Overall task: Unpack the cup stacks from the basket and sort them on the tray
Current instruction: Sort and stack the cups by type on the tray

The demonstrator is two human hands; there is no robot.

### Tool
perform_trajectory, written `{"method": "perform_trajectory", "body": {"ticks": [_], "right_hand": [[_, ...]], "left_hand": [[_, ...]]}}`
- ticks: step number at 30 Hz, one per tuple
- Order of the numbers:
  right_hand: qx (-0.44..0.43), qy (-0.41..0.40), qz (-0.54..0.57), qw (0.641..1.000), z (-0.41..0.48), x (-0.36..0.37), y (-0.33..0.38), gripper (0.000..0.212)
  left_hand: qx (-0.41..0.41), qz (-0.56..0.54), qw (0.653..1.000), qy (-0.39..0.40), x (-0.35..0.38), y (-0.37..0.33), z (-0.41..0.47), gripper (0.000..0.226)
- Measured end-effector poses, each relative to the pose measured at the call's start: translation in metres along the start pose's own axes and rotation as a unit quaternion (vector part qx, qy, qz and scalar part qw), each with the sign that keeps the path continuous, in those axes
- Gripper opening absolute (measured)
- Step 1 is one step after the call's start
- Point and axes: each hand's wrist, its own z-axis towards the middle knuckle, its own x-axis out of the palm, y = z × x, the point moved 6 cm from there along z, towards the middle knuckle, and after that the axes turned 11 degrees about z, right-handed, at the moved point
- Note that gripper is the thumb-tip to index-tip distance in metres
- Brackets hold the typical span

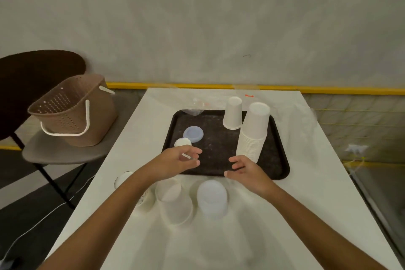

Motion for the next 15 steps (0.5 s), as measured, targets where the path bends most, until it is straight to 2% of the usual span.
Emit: {"method": "perform_trajectory", "body": {"ticks": [7,10,12,15], "right_hand": [[0.041,-0.065,-0.025,0.997,0.001,0.014,-0.016,0.052],[0.123,-0.047,-0.049,0.99,0.0,0.023,-0.034,0.06],[0.183,-0.043,-0.03,0.982,-0.004,0.029,-0.044,0.061],[0.227,-0.06,0.018,0.972,-0.011,0.033,-0.05,0.06]], "left_hand": [[0.044,-0.027,0.999,0.015,0.006,0.014,-0.004,0.029],[0.05,-0.031,0.997,0.04,0.009,0.021,-0.001,0.028],[0.045,-0.025,0.997,0.056,0.008,0.023,0.004,0.029],[0.034,0.0,0.995,0.098,0.008,0.02,0.014,0.032]]}}
